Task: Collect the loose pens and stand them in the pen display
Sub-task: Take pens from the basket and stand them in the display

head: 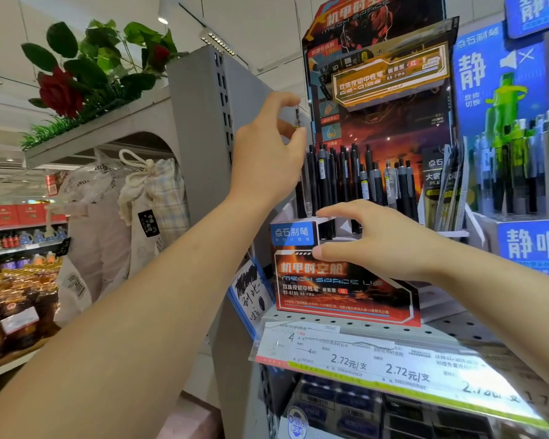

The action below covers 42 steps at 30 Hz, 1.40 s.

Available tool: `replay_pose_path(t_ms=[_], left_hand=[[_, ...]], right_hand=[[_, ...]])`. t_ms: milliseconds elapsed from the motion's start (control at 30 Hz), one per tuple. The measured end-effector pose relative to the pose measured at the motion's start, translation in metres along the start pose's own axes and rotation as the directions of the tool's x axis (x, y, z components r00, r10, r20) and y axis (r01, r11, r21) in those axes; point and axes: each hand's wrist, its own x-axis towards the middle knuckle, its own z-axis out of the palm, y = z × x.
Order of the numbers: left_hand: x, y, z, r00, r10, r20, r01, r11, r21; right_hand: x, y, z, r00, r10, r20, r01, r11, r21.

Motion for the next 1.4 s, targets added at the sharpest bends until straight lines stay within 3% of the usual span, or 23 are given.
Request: replay_pose_path(t_ms=[167,300,667,800,1100,1233,1400], left_hand=[[-0.001,-0.001,0.01,0.996,-0.028,0.081,0.023,0.998,0.067],[-0.015,-0.007,0.021,0.99,0.062,0.128,-0.087,0.975,0.203],[-0.023,-0.012,0.022,0.98,-0.12,0.16,0.084,0.974,0.212],[-0.022,-0.013,0.025,0.981,-0.108,0.162,0.074,0.976,0.204],[-0.024,-0.015,0.021,0.978,-0.138,0.155,0.125,0.988,0.089],[-0.027,-0.009,0.012,0.986,-0.127,0.106,0.138,0.984,-0.109],[-0.071,0.009,0.002,0.999,-0.047,-0.022,0.037,0.94,-0.339]], right_hand=[[0.001,0.001,0.0,1.0,0.004,-0.001,-0.004,1.0,0.008],[0.003,0.003,0.002,1.0,0.003,-0.003,-0.003,1.0,-0.006],[0.001,0.004,0.0,1.0,0.014,0.005,-0.014,1.0,-0.013],[0.001,0.003,-0.001,0.999,0.037,0.001,-0.037,0.999,-0.025],[-0.009,-0.006,0.003,0.995,0.08,-0.066,-0.081,0.997,-0.001],[-0.032,-0.013,0.001,0.971,0.12,-0.209,-0.132,0.99,-0.042],[-0.105,-0.012,-0.017,0.934,0.214,-0.286,-0.202,0.977,0.073]])
